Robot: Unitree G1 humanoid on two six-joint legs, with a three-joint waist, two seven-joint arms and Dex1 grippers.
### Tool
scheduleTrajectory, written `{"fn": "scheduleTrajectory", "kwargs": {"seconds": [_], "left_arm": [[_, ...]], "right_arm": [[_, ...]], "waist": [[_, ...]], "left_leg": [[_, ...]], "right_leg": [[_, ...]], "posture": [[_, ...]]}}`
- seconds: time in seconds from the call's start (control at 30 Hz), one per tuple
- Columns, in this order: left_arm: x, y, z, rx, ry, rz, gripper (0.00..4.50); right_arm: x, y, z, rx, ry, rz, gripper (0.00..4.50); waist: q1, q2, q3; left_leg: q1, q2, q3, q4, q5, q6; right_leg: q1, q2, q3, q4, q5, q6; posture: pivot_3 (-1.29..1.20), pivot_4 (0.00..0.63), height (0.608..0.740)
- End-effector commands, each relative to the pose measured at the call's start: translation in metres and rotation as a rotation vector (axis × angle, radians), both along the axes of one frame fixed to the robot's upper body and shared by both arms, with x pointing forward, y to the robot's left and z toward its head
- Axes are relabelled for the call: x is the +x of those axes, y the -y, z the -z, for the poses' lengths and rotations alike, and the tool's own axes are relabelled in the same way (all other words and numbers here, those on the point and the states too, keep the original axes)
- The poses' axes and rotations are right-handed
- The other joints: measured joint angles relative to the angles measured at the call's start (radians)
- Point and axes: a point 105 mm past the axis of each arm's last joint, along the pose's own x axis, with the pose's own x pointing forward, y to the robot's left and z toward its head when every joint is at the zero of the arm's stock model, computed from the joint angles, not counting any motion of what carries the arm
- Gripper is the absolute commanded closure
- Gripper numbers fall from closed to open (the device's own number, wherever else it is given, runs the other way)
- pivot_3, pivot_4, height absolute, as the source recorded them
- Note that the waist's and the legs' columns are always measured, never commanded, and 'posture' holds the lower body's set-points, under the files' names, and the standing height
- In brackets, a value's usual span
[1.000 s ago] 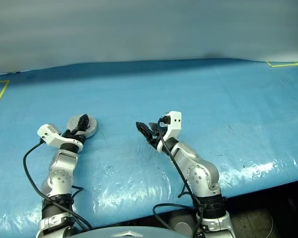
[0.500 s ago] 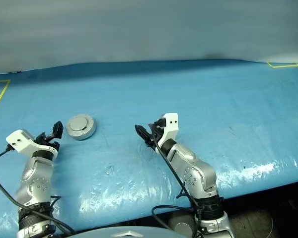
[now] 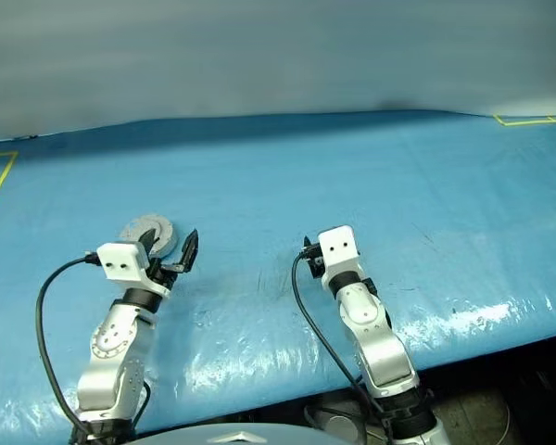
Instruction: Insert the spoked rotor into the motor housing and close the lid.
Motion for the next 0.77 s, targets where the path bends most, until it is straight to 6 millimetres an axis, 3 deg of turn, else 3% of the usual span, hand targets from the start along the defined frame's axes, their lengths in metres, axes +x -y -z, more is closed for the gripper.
{"fn": "scheduleTrajectory", "kwargs": {"seconds": [0.03, 0.1, 0.23, 0.47, 0.77], "left_arm": [[-0.009, 0.002, 0.002, 0.045, 0.015, -0.034, 0.03], [-0.013, 0.000, 0.005, 0.043, 0.004, -0.052, 0.03], [-0.015, -0.008, 0.007, 0.046, -0.005, -0.098, 0.03], [-0.008, -0.013, 0.003, 0.031, 0.023, -0.108, 0.03], [-0.010, -0.023, 0.003, -0.010, 0.007, -0.191, 0.03]], "right_arm": [[-0.006, 0.017, -0.012, -0.032, 0.081, 0.093, 1.24], [-0.012, 0.024, -0.008, -0.038, 0.066, 0.126, 1.24], [-0.017, 0.021, -0.003, -0.051, 0.051, 0.108, 1.24], [-0.005, 0.020, -0.011, -0.055, 0.083, 0.144, 1.24], [-0.003, 0.018, -0.007, -0.055, 0.073, 0.143, 1.24]], "waist": [[0.000, 0.000, 0.000], [0.000, 0.000, 0.000], [0.000, 0.000, 0.000], [0.000, -0.001, 0.000], [0.000, -0.001, 0.000]], "left_leg": [[0.000, 0.000, 0.000, 0.000, 0.000, 0.000], [0.000, 0.000, 0.000, 0.000, -0.001, 0.001], [0.000, 0.000, 0.000, 0.000, -0.003, 0.005], [0.000, 0.001, -0.001, 0.001, -0.003, 0.006], [0.000, 0.000, 0.000, 0.001, -0.002, 0.003]], "right_leg": [[0.000, 0.000, 0.000, 0.000, -0.001, -0.002], [0.000, -0.001, 0.001, 0.000, -0.002, -0.003], [-0.001, -0.001, 0.001, 0.000, -0.002, -0.004], [-0.001, 0.000, 0.001, 0.001, -0.002, -0.004], [-0.001, -0.001, 0.001, -0.001, -0.002, -0.004]], "posture": [[0.00, 0.150, 0.740], [0.00, 0.150, 0.740], [0.00, 0.150, 0.740], [0.00, 0.150, 0.740], [0.00, 0.150, 0.740]]}}
